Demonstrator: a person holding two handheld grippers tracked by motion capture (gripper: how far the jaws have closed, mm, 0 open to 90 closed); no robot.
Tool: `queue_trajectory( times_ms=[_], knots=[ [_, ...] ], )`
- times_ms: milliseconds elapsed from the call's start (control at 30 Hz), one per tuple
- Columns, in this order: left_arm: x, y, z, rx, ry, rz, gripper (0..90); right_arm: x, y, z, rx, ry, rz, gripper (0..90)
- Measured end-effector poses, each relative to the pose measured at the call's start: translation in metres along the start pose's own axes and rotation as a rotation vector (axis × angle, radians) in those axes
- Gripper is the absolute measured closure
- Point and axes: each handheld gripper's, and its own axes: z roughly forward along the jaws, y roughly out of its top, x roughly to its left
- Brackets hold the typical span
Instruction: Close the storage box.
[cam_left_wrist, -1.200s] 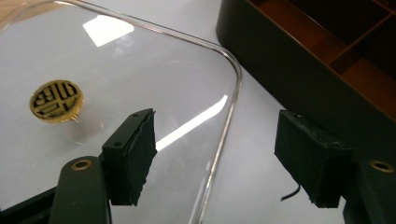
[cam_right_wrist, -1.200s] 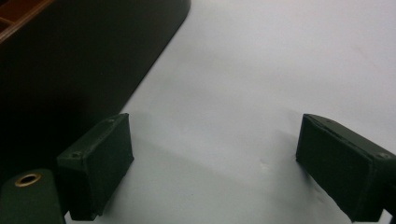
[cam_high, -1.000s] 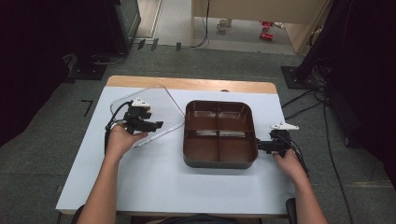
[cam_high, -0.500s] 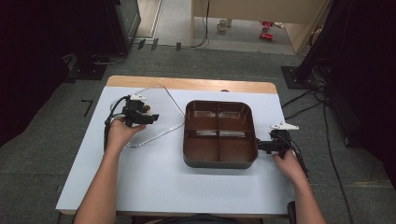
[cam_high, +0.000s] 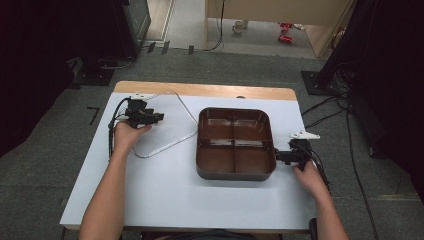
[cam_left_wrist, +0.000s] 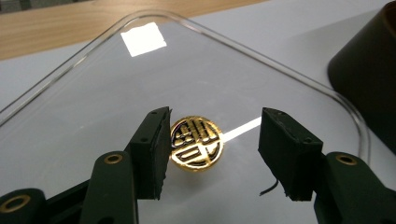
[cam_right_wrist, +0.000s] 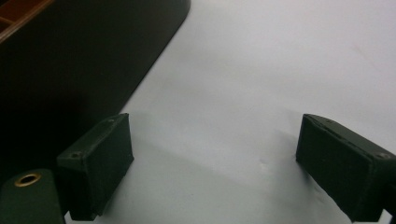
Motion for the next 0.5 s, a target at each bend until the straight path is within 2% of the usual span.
queue_trajectory(
  times_ms=[33, 133, 200, 267, 333, 400, 500],
  knots=[
    [0.000, -0.001, 0.000, -0.013, 0.002, -0.003, 44.2, 0.000, 0.000, 0.000, 0.000, 0.000, 0.000, 10.3],
    [0.000, -0.003, 0.004, 0.006, 0.010, -0.005, 43.2, 0.000, 0.000, 0.000, 0.000, 0.000, 0.000, 10.3],
    [0.000, -0.004, 0.008, 0.022, 0.046, 0.014, 42.8, 0.000, 0.000, 0.000, 0.000, 0.000, 0.000, 10.3],
    [0.001, -0.006, 0.010, 0.018, 0.051, 0.005, 42.7, 0.000, 0.000, 0.000, 0.000, 0.000, -0.001, 10.3],
    [0.003, -0.007, 0.011, 0.007, 0.048, -0.007, 44.2, 0.000, 0.000, 0.000, -0.001, -0.001, -0.001, 10.4],
    [0.003, -0.009, 0.013, 0.002, 0.070, -0.004, 46.5, 0.000, 0.000, 0.000, 0.000, 0.000, 0.000, 10.3],
    [0.002, -0.011, 0.018, 0.004, 0.075, -0.011, 49.3, 0.000, 0.000, 0.000, 0.000, 0.000, 0.000, 10.3]
  ],
)
